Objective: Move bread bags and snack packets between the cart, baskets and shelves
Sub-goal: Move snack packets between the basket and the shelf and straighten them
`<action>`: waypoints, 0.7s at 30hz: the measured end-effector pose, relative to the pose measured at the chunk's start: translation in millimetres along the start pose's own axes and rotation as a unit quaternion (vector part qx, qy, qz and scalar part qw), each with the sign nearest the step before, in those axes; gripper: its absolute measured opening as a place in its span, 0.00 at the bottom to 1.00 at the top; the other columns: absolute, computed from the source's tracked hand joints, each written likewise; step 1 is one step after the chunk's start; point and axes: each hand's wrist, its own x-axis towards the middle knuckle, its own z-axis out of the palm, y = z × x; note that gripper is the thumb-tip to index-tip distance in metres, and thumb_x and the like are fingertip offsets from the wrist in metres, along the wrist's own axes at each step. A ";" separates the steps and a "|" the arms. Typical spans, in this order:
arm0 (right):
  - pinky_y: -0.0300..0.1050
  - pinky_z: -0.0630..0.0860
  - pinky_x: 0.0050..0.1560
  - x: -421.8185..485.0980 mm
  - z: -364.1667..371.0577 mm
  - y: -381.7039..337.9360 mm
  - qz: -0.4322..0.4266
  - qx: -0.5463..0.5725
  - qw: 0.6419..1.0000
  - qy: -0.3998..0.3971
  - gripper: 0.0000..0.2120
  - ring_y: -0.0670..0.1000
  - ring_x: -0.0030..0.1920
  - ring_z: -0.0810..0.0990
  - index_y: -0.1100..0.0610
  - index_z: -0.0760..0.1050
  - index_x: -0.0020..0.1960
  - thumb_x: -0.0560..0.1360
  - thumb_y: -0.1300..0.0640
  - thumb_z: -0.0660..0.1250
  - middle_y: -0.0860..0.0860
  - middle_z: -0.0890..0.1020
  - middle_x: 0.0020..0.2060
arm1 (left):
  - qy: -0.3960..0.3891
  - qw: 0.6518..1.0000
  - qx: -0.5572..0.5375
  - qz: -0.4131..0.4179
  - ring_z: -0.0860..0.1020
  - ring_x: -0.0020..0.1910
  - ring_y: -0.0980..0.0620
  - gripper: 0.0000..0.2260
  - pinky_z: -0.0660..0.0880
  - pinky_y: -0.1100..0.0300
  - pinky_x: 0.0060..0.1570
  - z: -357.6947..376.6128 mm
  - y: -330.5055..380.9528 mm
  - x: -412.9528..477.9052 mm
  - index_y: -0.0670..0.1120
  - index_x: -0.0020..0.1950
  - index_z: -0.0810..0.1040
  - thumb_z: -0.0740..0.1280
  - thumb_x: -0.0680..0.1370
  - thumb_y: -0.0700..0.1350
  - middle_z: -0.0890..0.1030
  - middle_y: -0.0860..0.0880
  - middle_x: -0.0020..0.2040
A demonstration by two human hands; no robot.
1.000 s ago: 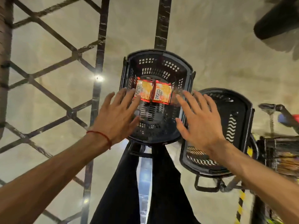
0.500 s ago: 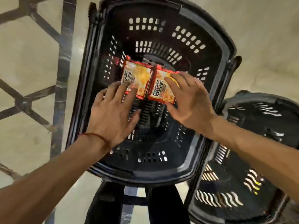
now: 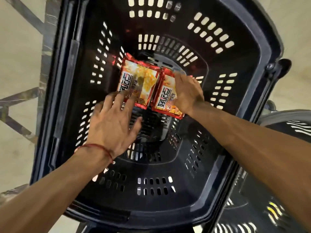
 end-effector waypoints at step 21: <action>0.38 0.81 0.48 -60.4 -32.8 -2.6 0.176 0.471 0.853 0.142 0.20 0.38 0.46 0.83 0.53 0.64 0.63 0.80 0.55 0.73 0.41 0.82 0.48 | 0.000 0.949 -0.287 -0.134 0.71 0.70 0.46 0.24 0.75 0.47 0.66 7.0 3.1 -3.8 0.50 0.76 0.67 0.62 0.83 0.57 0.73 0.47 0.70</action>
